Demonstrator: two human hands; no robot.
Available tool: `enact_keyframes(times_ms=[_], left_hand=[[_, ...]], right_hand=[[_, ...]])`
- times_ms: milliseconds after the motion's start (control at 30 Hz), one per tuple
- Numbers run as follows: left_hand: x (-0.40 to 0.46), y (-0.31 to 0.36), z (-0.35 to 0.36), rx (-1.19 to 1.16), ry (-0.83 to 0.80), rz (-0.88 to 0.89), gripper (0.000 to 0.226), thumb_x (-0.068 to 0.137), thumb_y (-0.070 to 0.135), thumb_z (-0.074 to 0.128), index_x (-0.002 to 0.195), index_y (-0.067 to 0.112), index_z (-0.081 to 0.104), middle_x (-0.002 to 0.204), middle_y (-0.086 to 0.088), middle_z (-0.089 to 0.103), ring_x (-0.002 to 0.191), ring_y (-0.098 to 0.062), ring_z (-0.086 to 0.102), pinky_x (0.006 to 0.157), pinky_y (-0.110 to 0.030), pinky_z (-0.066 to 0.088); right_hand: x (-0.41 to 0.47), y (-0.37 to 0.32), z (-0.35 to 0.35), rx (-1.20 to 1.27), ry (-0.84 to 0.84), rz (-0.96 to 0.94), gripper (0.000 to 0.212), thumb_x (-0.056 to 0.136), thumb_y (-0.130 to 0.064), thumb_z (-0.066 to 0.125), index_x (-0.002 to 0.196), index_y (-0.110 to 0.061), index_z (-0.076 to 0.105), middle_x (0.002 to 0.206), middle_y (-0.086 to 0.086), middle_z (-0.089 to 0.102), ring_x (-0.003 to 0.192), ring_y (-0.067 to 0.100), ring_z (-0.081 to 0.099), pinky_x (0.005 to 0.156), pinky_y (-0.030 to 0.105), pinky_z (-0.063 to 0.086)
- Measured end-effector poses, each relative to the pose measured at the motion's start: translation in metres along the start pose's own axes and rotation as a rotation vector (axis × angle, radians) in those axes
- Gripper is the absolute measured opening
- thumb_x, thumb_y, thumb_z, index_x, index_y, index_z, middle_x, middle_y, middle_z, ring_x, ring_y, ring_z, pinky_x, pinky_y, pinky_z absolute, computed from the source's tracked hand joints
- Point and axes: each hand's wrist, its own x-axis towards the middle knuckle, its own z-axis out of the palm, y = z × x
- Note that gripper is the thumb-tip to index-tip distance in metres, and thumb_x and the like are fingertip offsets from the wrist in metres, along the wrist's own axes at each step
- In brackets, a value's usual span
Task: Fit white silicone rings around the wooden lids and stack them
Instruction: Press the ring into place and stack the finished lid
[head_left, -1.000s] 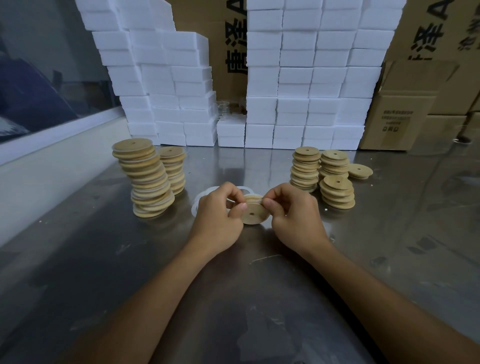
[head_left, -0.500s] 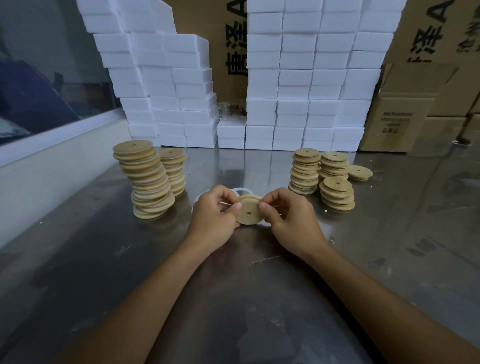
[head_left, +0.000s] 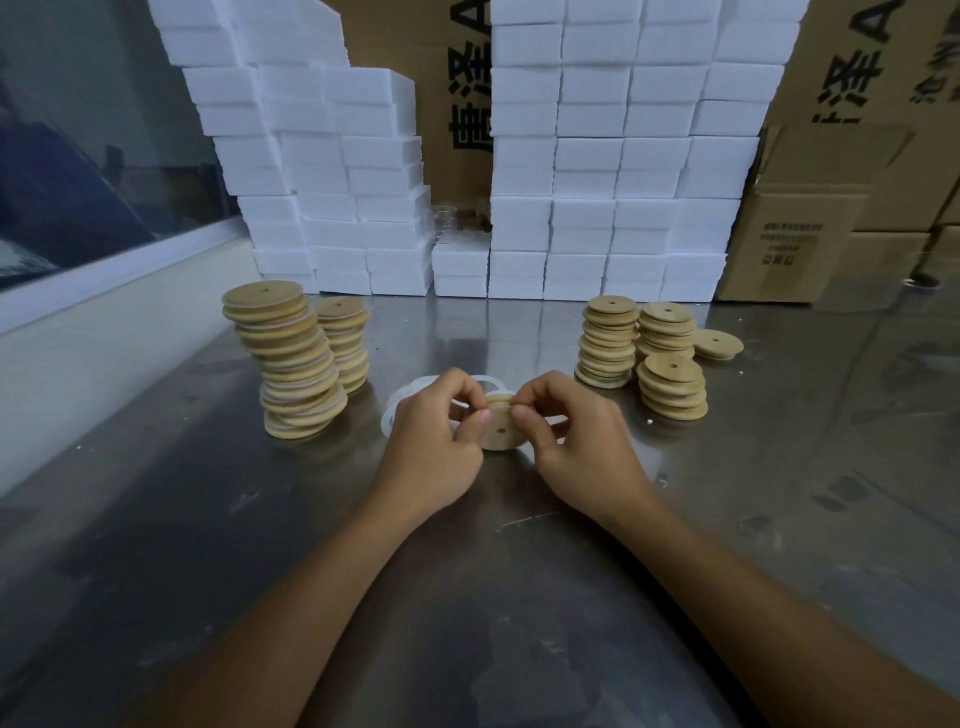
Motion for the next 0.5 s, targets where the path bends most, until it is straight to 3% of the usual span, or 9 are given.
enact_keyframes(times_ms=[167, 300, 500], left_hand=[[0.0012, -0.0035, 0.0025, -0.102, 0.019, -0.088, 0.030, 0.088, 0.007, 0.066, 0.073, 0.030, 0.053, 0.084, 0.007, 0.065, 0.086, -0.017, 0.067, 0.067, -0.046, 0.060], [0.0009, -0.0027, 0.0034, -0.117, 0.013, -0.100, 0.029, 0.087, 0.007, 0.067, 0.073, 0.029, 0.054, 0.084, 0.009, 0.065, 0.086, -0.014, 0.068, 0.065, -0.046, 0.060], [0.0024, -0.0019, 0.0033, -0.176, 0.005, -0.156, 0.029, 0.087, 0.007, 0.067, 0.072, 0.029, 0.055, 0.085, 0.001, 0.068, 0.085, -0.022, 0.069, 0.068, -0.051, 0.059]], right_hand=[[0.0019, 0.0043, 0.0023, 0.029, 0.029, 0.124, 0.009, 0.091, -0.017, 0.068, 0.083, -0.015, 0.063, 0.076, -0.009, 0.067, 0.077, 0.002, 0.064, 0.064, 0.017, 0.051], [0.0034, 0.0057, 0.0014, 0.037, 0.055, 0.182, 0.010, 0.090, -0.014, 0.069, 0.080, -0.012, 0.065, 0.071, -0.004, 0.067, 0.070, 0.009, 0.063, 0.065, 0.028, 0.054], [0.0063, 0.0044, -0.0003, 0.195, 0.044, 0.294, 0.009, 0.091, -0.010, 0.068, 0.083, -0.006, 0.067, 0.078, 0.009, 0.071, 0.078, 0.025, 0.070, 0.076, 0.049, 0.058]])
